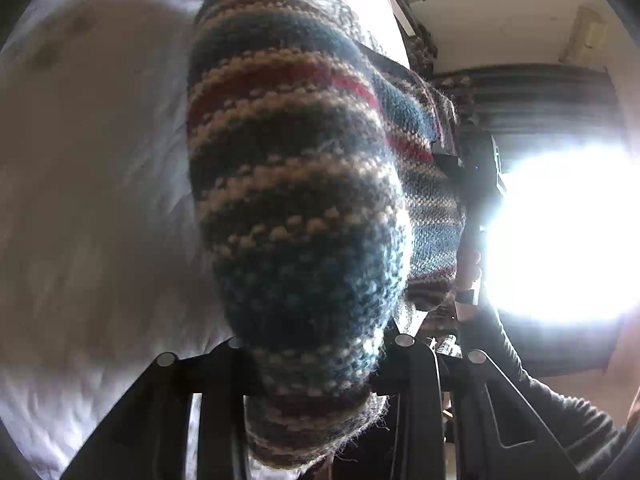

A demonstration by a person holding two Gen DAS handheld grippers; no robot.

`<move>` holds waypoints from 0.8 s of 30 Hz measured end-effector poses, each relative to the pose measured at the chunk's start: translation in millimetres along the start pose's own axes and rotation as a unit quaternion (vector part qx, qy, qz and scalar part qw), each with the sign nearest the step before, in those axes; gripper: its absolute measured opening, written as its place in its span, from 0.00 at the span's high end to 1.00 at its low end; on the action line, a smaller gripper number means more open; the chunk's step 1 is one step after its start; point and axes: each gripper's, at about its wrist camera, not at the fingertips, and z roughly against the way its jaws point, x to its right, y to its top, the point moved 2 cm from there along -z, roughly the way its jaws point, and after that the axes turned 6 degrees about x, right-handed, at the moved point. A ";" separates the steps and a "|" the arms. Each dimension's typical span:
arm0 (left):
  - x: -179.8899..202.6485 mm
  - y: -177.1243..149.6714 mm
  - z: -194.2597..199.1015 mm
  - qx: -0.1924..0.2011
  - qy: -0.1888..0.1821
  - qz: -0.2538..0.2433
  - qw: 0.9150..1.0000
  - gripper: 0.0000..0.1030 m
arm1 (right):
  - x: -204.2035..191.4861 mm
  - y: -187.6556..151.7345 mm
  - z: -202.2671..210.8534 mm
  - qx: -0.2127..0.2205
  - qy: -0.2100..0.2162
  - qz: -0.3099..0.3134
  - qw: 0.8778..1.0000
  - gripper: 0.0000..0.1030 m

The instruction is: Fold small clothes

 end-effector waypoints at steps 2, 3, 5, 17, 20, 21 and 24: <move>-14.8 -23.4 13.3 0.005 0.003 0.010 1.000 0.68 | 0.1 -17.2 -19.3 -0.013 -0.001 -0.004 1.000 0.60; -22.6 -33.9 19.4 0.005 0.005 0.015 1.000 0.68 | 1.6 -24.9 -27.6 -0.020 -0.003 -0.007 1.000 0.60; -38.3 -50.7 26.3 0.005 0.006 0.029 1.000 0.68 | 8.6 -41.4 -44.5 -0.032 -0.001 -0.021 0.999 0.60; -65.3 -70.7 68.1 0.074 0.118 0.075 0.987 0.23 | 24.6 -61.4 -23.9 0.025 -0.087 -0.037 0.995 0.15; -33.2 -79.6 114.5 0.153 0.175 0.037 0.972 0.23 | -2.6 -72.6 4.2 0.058 -0.120 0.016 0.991 0.30; -18.2 -83.5 123.0 0.168 0.160 0.017 0.972 0.24 | -12.4 -79.2 10.8 0.062 -0.129 0.037 0.989 0.41; 18.0 -98.1 122.5 0.169 0.055 -0.019 0.984 0.24 | -28.1 -99.7 13.0 0.059 -0.154 0.076 0.983 0.53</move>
